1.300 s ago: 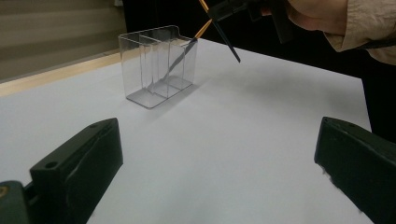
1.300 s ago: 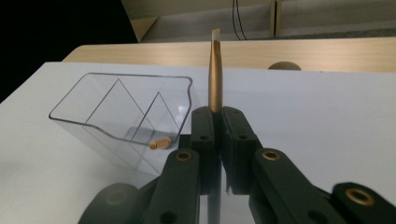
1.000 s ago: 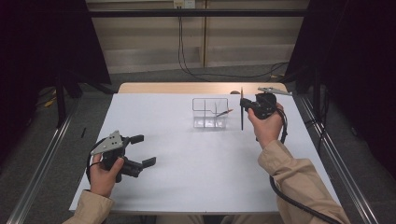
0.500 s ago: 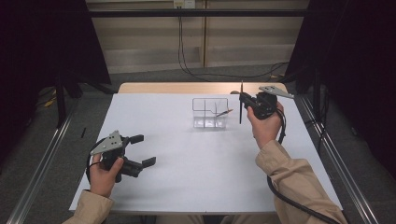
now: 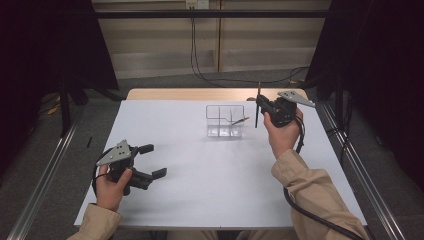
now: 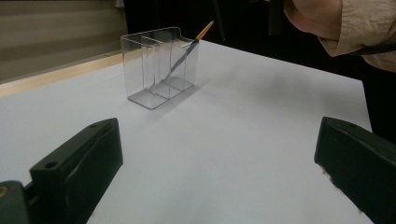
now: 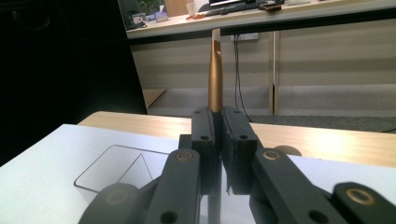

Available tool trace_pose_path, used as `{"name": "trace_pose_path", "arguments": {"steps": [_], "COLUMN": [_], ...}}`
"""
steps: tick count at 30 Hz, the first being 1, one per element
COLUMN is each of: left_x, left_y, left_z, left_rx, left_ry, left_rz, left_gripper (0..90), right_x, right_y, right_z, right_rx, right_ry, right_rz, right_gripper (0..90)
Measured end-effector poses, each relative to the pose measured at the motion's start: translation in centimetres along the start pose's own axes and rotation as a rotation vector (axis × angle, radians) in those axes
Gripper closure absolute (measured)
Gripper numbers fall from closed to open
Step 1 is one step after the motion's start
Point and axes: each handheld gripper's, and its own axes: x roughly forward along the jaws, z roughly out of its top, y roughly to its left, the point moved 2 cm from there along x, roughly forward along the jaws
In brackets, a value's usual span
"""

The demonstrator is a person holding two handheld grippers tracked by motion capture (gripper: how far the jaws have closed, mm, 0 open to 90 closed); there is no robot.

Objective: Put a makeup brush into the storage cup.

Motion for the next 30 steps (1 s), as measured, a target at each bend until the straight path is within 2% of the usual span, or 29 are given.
{"name": "trace_pose_path", "arguments": {"steps": [2,13,30], "left_x": [0.0,0.0,-0.2], "left_y": [0.0,0.0,0.2], "left_z": [0.0,-0.1,-0.2], "left_rx": [-0.001,0.000,-0.011], "left_ry": [0.000,0.002,-0.004], "left_rz": [-0.001,-0.003,0.001], "left_gripper": [0.9,0.9,0.9], "right_x": [0.2,0.6,2.0], "right_y": [0.0,0.2,0.7], "right_z": [0.1,0.6,1.5], "right_rx": [0.000,-0.021,-0.040], "right_ry": [0.006,-0.037,-0.070], "right_rz": [0.014,0.014,0.028], "right_gripper": [84.2,84.2,84.2]}}
